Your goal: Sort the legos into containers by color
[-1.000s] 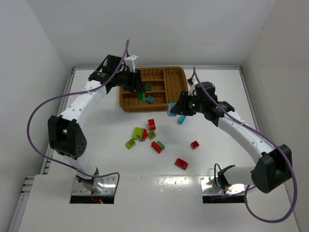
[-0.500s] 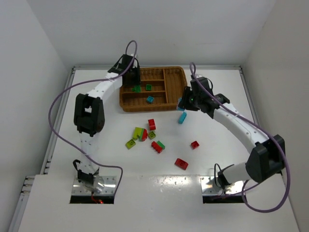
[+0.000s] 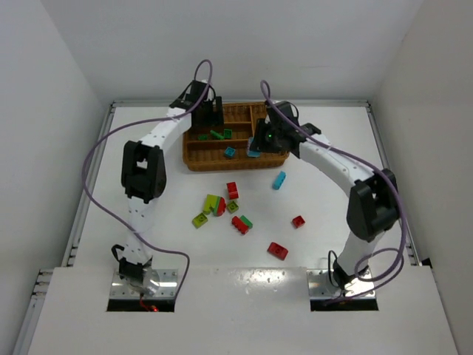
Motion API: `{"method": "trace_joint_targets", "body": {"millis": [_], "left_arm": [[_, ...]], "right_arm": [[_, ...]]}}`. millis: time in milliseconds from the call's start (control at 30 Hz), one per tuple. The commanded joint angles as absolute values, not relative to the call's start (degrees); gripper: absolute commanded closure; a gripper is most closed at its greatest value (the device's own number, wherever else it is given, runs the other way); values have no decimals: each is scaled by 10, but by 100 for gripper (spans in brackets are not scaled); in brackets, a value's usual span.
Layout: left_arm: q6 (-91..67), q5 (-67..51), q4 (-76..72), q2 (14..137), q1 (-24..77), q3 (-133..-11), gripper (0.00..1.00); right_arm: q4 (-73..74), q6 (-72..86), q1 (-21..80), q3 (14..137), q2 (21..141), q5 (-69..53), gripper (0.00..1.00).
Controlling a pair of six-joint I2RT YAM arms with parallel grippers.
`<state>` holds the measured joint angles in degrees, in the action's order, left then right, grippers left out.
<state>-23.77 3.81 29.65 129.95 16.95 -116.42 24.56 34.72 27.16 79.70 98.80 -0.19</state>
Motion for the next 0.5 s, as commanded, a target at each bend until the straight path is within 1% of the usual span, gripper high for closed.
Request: {"method": "trace_joint_targets", "body": {"millis": [0, 33, 133, 167, 233, 267, 300, 367, 400, 433, 467], "left_arm": [[-230, 36, 328, 1228, 173, -1168, 13], [-230, 36, 334, 1213, 173, -1160, 10], [-246, 59, 341, 1136, 173, -1094, 10], [-256, 69, 341, 1112, 173, -1072, 8], [-289, 107, 341, 1045, 167, -1002, 8], [-304, 121, 341, 1023, 159, -978, 8], [-334, 132, 341, 1001, 150, -932, 6], [-365, 143, 341, 944, 128, -873, 5], [-366, 148, 341, 927, 120, -873, 5], [-380, 149, 341, 911, 113, -841, 5], [-381, 149, 341, 882, 106, -829, 3]], "right_arm": [[192, 346, 290, 859, 1029, -34, 80], [192, 346, 296, 868, 1042, -34, 80], [184, 346, 308, 928, 1099, -34, 79], [184, 346, 316, 940, 1113, -34, 79], [184, 346, 325, 971, 1153, -28, 79], [184, 341, 333, 981, 1164, -23, 79], [178, 341, 333, 991, 1189, -23, 78], [194, 341, 339, 1047, 1229, -18, 77], [199, 341, 339, 1048, 1230, -24, 77], [206, 341, 339, 1073, 1243, -24, 77], [206, 341, 344, 1084, 1265, -29, 77]]}}
